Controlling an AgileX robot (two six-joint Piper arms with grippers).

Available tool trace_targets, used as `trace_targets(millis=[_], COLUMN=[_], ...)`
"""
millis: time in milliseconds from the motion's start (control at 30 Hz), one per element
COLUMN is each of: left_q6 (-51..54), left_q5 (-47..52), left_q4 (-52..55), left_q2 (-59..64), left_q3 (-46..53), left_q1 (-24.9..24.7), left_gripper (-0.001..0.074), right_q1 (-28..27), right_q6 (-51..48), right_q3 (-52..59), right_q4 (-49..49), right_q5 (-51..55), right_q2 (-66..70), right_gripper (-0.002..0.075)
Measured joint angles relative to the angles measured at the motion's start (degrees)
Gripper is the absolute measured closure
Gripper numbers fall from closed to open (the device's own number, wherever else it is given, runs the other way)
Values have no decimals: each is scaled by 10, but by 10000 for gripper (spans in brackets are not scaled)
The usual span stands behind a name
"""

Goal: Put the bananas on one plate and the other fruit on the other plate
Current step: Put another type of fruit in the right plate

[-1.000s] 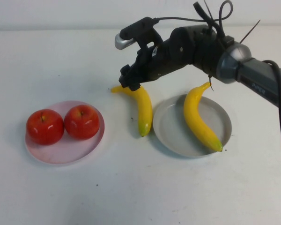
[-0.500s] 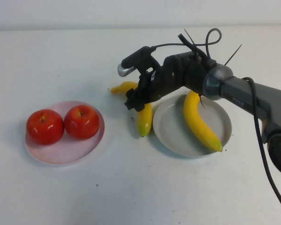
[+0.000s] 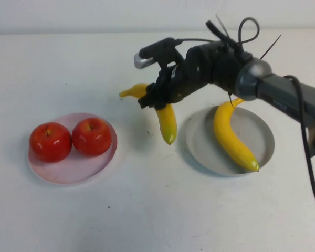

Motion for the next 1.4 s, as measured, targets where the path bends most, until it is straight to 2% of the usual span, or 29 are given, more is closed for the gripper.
trace_targets(millis=[167,300,533,733,833,967,1133,1267,1400], left_q6=[0,0,0,0,0,0,0,0,0], left_q5=[0,0,0,0,0,0,0,0,0], left_q4=[0,0,0,0,0,0,0,0,0], left_q2=[0,0,0,0,0,0,0,0,0], left_q3=[0,0,0,0,0,0,0,0,0], left_q1=[0,0,0,0,0,0,0,0,0], left_gripper=[731,731,731,731,731,731,731,731,731], right_q1=[-1,-15,-26,-34,-35,-35,-35,-30,-15], right_q6=[145,213,229,229,229,229,229,229,229], right_q3=[4,46,152,164,164,164,164,175,245], right_q4=[-46,-62,-72,-91,-104,-120,-132,-135,-135], right_q5=[98,136,144,151,163,189,205,213,207], right_q2=[-87,-131,-131,-130,-130,-130,-140,-185,-275], right_gripper=[412,412,412,412,382,305,286,323,469])
